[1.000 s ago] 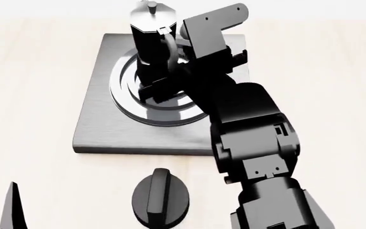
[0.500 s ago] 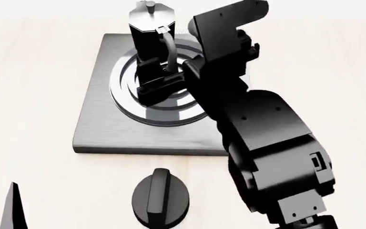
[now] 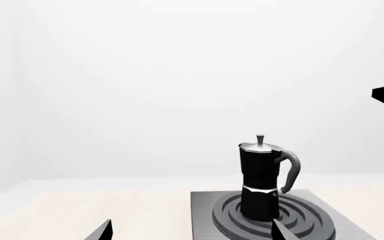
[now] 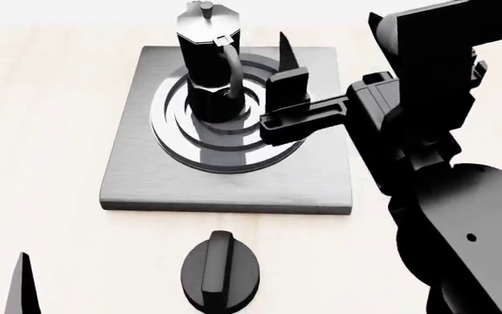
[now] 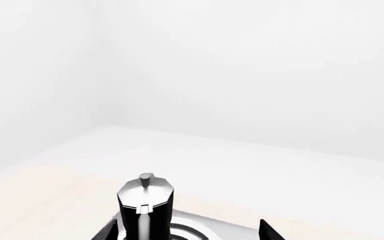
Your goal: Put both moka pots on the stove.
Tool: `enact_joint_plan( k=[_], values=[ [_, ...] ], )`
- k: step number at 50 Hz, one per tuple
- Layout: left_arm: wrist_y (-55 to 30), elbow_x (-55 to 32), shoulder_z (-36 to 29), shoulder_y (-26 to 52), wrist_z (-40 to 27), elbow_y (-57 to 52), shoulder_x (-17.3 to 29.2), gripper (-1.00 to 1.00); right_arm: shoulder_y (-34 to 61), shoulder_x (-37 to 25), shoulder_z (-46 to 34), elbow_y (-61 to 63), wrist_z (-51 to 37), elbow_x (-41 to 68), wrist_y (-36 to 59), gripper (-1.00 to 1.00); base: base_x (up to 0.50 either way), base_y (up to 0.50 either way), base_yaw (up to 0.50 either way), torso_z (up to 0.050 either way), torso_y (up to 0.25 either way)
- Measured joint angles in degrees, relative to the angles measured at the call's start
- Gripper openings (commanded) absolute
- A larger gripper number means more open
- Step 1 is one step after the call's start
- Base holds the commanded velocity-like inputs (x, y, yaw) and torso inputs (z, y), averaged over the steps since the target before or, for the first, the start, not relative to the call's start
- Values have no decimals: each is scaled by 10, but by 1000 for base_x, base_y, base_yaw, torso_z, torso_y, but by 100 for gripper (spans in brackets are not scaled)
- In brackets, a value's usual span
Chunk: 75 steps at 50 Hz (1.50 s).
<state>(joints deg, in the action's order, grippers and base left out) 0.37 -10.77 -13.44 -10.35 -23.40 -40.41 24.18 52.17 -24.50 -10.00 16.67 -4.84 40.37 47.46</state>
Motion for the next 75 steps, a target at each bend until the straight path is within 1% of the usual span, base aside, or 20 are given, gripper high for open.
enact_joint_plan(
  k=[13, 18, 25, 39, 47, 56, 65, 75],
  values=[
    [-1, 2, -3, -1, -2, -2, 2, 100, -31, -79, 54, 56, -33, 14, 46, 100, 0, 0, 0, 0, 0],
    [-1, 3, -3, -1, -4, -2, 2, 100, -39, -103, 70, 67, -39, 7, 43, 100, 0, 0, 0, 0, 0],
    [-1, 3, -4, -1, -5, -2, 3, 100, -52, -140, 98, 75, -33, 8, 40, 100, 0, 0, 0, 0, 0],
    [5, 2, -5, 0, -6, 5, 3, 100, -73, -227, 173, 76, -7, 54, 88, 100, 0, 0, 0, 0, 0],
    [9, 2, -6, 1, -7, 9, 3, 100, -89, -278, 195, 57, 21, 62, 104, 100, 0, 0, 0, 0, 0],
    [10, -1, -5, 2, -8, 11, 4, 100, -97, -326, 209, 24, 48, 64, 121, 100, 0, 0, 0, 0, 0],
    [12, -2, -5, 3, -10, 12, 5, 100, -93, -373, 204, -17, 79, 64, 141, 100, 0, 0, 0, 0, 0],
    [11, -1, -4, 3, -13, 10, 6, 100, -68, -414, 167, -82, 118, 51, 156, 100, 0, 0, 0, 0, 0]
  ],
)
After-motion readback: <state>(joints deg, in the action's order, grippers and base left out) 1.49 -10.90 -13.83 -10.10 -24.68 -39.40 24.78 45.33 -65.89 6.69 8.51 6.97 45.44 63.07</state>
